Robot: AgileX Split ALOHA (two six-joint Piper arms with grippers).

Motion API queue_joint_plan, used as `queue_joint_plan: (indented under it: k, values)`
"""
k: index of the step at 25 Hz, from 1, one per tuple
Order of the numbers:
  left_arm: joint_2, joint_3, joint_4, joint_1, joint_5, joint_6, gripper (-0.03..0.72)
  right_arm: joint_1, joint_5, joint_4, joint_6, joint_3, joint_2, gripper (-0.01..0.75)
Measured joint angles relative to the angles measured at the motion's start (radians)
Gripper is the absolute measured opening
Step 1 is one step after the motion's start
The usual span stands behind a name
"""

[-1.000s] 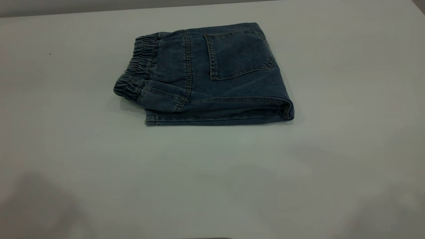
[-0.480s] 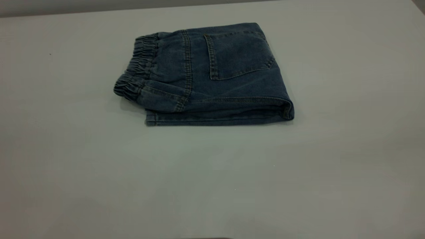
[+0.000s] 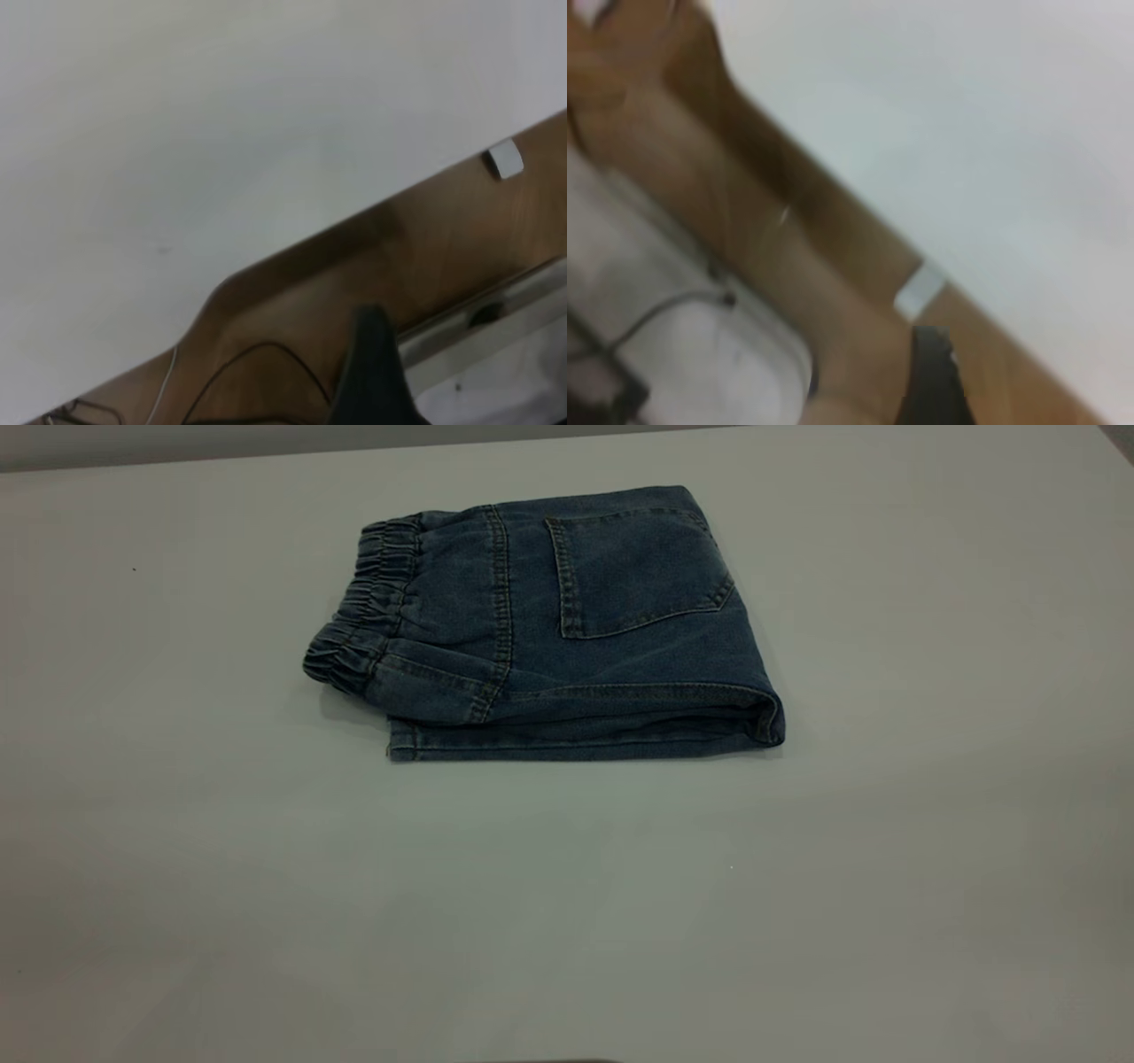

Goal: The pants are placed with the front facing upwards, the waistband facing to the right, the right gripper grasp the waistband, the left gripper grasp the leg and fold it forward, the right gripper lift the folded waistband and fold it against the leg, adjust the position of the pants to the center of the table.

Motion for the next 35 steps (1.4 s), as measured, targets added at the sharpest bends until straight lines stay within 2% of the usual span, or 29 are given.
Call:
queue_joint_plan:
  k: [9, 29, 32, 35]
  values:
    - [-0.005, 0.002, 0.016, 0.0, -0.008, -0.029, 0.477, 0.0, -0.048, -0.008, 0.061, 0.036, -0.225, 0.428]
    - [-0.005, 0.002, 0.018, 0.0, -0.008, -0.03, 0.477, 0.0, -0.065, 0.016, 0.055, 0.044, -0.236, 0.428]
    - [-0.005, 0.002, 0.018, 0.023, -0.008, -0.03, 0.477, -0.061, -0.065, 0.021, 0.051, 0.044, -0.239, 0.428]
    - [-0.005, 0.002, 0.018, 0.102, -0.008, -0.03, 0.477, -0.211, -0.065, 0.024, 0.047, 0.045, -0.252, 0.428]
